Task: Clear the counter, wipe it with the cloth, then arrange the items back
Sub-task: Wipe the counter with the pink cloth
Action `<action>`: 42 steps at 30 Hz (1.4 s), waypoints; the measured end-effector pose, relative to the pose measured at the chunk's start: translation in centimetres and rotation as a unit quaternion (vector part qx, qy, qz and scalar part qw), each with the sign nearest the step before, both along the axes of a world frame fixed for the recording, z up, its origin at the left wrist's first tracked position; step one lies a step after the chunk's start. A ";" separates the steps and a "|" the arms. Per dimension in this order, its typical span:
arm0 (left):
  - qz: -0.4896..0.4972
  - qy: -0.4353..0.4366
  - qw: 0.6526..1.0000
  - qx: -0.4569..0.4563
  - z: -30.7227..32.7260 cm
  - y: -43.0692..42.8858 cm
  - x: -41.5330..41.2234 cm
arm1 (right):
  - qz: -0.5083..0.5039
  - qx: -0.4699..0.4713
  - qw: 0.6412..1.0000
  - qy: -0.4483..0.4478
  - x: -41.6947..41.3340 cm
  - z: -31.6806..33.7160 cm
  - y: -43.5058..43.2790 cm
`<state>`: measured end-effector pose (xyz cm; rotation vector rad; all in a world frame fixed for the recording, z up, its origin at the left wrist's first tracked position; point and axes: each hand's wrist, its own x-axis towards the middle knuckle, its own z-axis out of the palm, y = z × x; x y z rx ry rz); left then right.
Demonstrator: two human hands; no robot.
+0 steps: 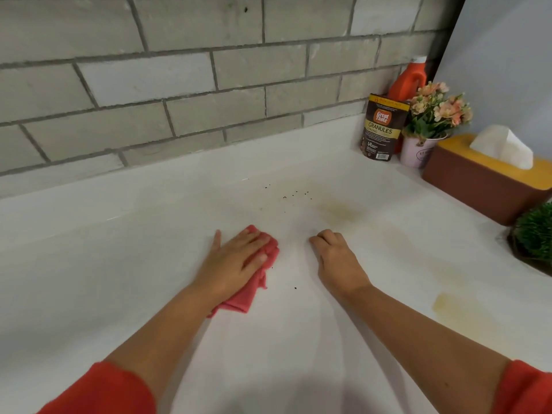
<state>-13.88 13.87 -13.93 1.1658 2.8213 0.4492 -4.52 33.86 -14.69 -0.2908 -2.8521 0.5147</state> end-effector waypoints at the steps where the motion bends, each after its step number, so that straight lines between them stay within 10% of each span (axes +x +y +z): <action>1: 0.034 -0.008 0.999 0.017 -0.1 -1.0 -0.8 | 0.000 0.000 1.000 0.003 0.0 0.0 0.0; 9: 0.256 0.025 0.965 -0.048 -0.5 3.0 -7.3 | 0.002 0.004 1.000 0.001 0.0 0.1 0.0; 18: 0.071 0.036 0.995 -0.054 -0.7 0.7 -2.3 | 0.014 0.045 0.996 -0.070 -1.7 1.8 0.7; 28: 0.342 0.014 0.938 -0.059 -0.5 -3.3 -13.2 | 0.055 0.103 0.958 -0.264 -5.6 4.5 -1.1; 38: 0.112 0.011 0.993 -0.040 -0.4 2.4 -11.2 | 0.059 0.112 0.949 -0.288 -5.4 5.4 -1.9; 42: 0.166 0.020 0.985 -0.032 -0.7 2.7 -12.7 | 0.056 0.113 0.950 -0.286 -5.4 5.2 -1.6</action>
